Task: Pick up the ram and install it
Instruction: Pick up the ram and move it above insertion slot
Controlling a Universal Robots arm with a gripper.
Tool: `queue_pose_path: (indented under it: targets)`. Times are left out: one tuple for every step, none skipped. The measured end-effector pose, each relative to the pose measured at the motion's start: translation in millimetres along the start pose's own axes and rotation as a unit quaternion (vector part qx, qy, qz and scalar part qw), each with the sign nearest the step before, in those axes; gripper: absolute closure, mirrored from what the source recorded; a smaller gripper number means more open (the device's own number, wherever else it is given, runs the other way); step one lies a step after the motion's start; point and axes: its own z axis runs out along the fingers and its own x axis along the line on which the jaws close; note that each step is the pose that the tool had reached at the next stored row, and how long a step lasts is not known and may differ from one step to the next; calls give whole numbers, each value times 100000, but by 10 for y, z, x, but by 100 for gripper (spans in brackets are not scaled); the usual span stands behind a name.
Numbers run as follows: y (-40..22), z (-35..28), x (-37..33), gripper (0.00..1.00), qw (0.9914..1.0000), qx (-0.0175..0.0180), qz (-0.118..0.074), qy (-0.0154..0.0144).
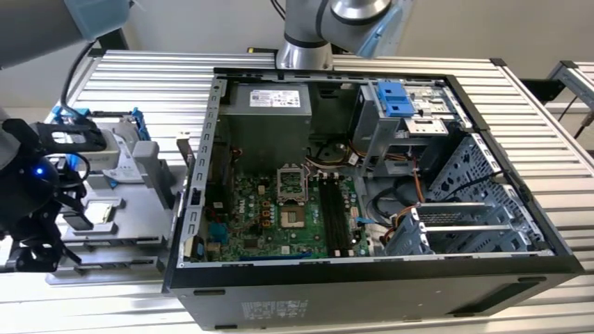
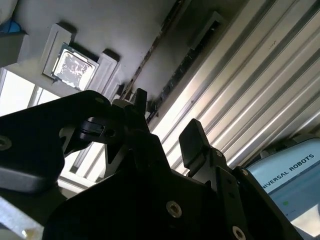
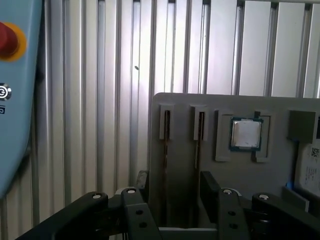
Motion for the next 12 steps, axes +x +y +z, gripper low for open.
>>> queue_pose_path:
  targets:
    - [0,16,2,0,100000,1,49,0]
    - [0,32,3,0,100000,5,131,-2]
    - [-2,46,4,0,100000,1,210,2]
    - [-3,62,4,0,100000,5,290,-2]
    - [-5,78,5,0,99999,5,362,-1]
    - [-6,93,5,0,99999,10,420,-5]
    - [-8,109,6,0,99999,9,477,-3]
    - [-12,123,8,0,99999,8,521,-2]
    - [-16,137,13,0,99998,9,573,-2]
    - [-18,149,15,0,99998,6,629,-1]
    - [-19,162,18,0,99998,7,687,0]
    - [-19,173,21,0,99997,2,731,7]
